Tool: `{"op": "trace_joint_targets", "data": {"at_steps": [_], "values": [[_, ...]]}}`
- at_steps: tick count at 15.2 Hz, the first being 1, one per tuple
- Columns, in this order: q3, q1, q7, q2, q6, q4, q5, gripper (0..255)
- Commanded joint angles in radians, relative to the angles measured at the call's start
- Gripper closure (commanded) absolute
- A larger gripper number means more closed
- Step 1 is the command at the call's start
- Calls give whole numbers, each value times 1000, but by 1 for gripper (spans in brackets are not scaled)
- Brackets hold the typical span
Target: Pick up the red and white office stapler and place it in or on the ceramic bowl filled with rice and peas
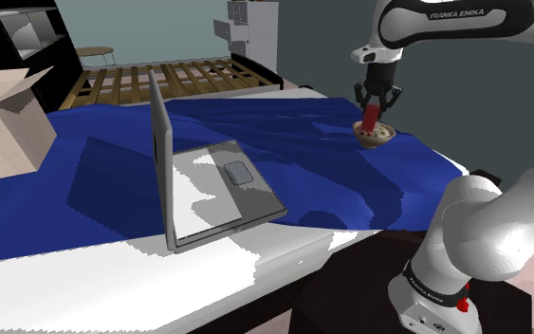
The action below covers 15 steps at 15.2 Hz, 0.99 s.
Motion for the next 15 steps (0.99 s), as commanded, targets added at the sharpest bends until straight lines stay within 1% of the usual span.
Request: {"op": "trace_joint_targets", "data": {"at_steps": [1,5,7,9,11,13,14,15], "values": [[-56,7,-59,54,9,61,-1,255],[-173,32,-176,171,31,180,24,255],[-240,49,-242,240,42,247,53,255],[-316,67,-317,323,53,317,99,255],[-402,85,-406,424,62,394,171,255],[-491,84,-519,558,65,477,283,255],[-527,63,-584,638,61,523,356,255],[-546,24,-648,721,50,572,433,255]]}}
